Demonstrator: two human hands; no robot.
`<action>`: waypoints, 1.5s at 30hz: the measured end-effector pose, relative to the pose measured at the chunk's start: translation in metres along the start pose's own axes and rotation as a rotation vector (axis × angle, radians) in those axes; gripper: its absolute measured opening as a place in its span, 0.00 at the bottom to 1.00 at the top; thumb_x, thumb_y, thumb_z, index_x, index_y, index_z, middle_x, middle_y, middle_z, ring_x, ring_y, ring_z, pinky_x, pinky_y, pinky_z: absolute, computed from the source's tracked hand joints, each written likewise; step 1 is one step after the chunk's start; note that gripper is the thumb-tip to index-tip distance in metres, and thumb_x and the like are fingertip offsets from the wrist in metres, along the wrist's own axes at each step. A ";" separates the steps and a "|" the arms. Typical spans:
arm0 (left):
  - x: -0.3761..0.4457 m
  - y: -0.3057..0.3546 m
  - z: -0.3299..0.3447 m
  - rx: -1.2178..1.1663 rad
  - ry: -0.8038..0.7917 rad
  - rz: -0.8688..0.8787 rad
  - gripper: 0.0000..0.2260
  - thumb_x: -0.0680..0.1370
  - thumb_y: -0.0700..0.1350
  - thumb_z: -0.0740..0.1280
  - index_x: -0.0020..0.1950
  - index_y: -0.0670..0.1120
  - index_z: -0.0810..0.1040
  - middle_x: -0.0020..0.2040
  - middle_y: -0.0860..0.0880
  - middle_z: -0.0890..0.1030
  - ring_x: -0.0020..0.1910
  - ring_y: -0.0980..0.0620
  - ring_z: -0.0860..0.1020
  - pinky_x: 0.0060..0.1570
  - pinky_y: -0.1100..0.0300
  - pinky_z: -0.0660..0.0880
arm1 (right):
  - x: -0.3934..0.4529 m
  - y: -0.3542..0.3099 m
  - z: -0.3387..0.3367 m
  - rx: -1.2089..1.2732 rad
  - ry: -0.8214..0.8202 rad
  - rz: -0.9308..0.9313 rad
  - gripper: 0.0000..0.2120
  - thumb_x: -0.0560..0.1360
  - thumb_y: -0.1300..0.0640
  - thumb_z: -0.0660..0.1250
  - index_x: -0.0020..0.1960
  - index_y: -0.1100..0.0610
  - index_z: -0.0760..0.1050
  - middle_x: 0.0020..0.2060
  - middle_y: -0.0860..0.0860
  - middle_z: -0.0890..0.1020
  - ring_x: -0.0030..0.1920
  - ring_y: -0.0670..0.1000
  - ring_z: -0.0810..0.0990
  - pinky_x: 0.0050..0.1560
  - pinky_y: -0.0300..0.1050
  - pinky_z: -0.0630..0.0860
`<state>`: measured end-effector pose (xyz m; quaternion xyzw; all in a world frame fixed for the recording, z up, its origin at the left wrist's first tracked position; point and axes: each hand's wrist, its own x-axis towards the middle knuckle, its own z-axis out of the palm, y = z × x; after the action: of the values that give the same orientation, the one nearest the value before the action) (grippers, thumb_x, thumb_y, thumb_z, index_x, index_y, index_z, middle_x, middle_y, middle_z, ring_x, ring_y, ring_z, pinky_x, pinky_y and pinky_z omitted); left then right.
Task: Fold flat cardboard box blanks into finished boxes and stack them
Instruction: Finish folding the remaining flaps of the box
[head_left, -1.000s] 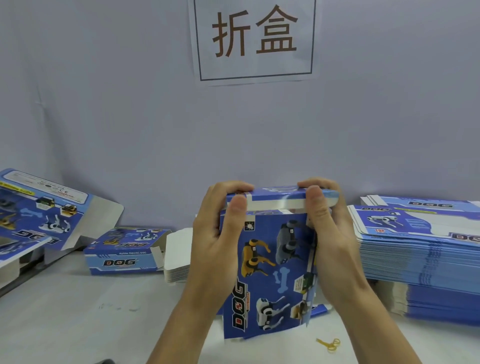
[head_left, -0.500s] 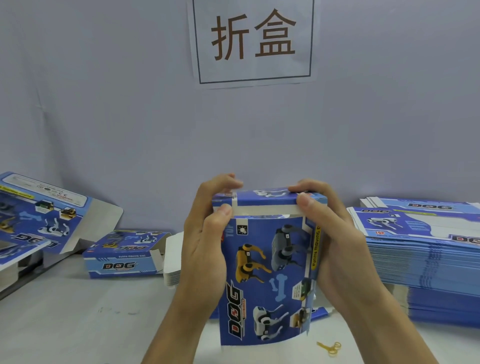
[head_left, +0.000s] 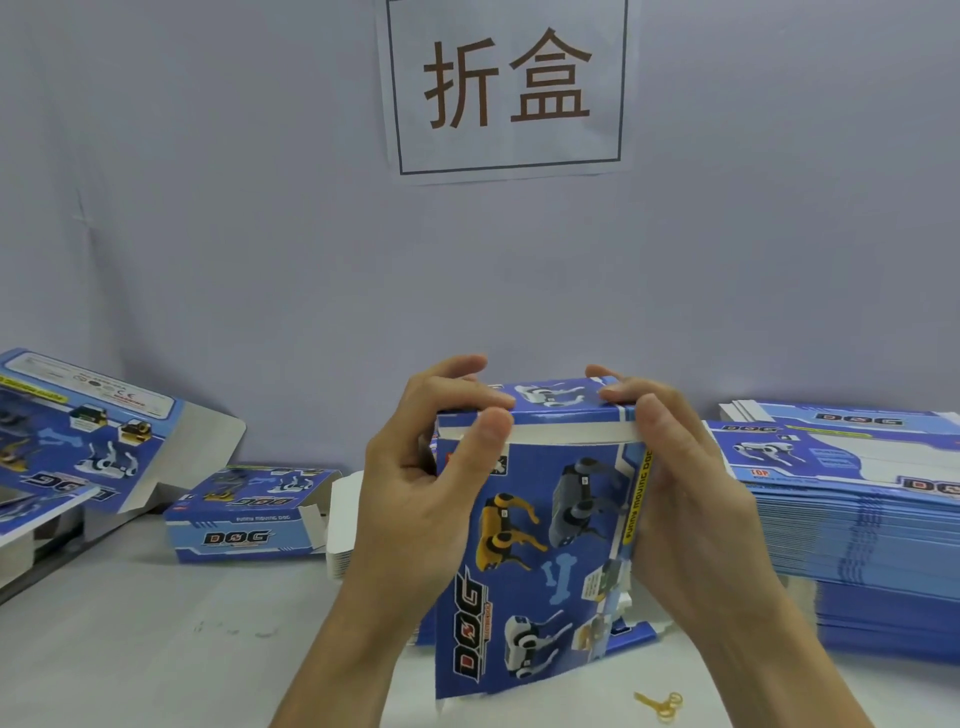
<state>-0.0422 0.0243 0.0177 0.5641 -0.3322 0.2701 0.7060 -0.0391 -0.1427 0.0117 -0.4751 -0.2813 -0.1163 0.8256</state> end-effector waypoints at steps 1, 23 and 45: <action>0.000 0.001 -0.001 -0.003 -0.025 0.000 0.11 0.69 0.62 0.73 0.47 0.59 0.82 0.65 0.58 0.77 0.65 0.54 0.78 0.42 0.56 0.83 | 0.000 0.000 0.002 -0.037 0.021 -0.017 0.15 0.66 0.41 0.77 0.46 0.49 0.83 0.67 0.50 0.77 0.63 0.57 0.81 0.49 0.57 0.83; 0.006 -0.006 -0.003 0.134 0.153 -0.139 0.09 0.73 0.56 0.66 0.43 0.52 0.81 0.60 0.61 0.80 0.58 0.47 0.82 0.37 0.56 0.83 | 0.001 0.009 -0.004 -0.339 -0.071 -0.058 0.16 0.73 0.48 0.70 0.60 0.43 0.75 0.55 0.53 0.83 0.53 0.58 0.86 0.41 0.50 0.84; 0.007 0.016 0.000 0.825 -0.078 0.283 0.11 0.75 0.49 0.71 0.56 0.51 0.85 0.53 0.61 0.84 0.54 0.62 0.82 0.52 0.63 0.80 | 0.005 0.020 0.015 -0.585 -0.017 -0.171 0.39 0.67 0.48 0.75 0.76 0.48 0.66 0.53 0.30 0.82 0.56 0.33 0.80 0.49 0.32 0.79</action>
<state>-0.0498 0.0283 0.0335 0.7577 -0.2970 0.4526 0.3645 -0.0312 -0.1190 0.0067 -0.6683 -0.2816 -0.2577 0.6385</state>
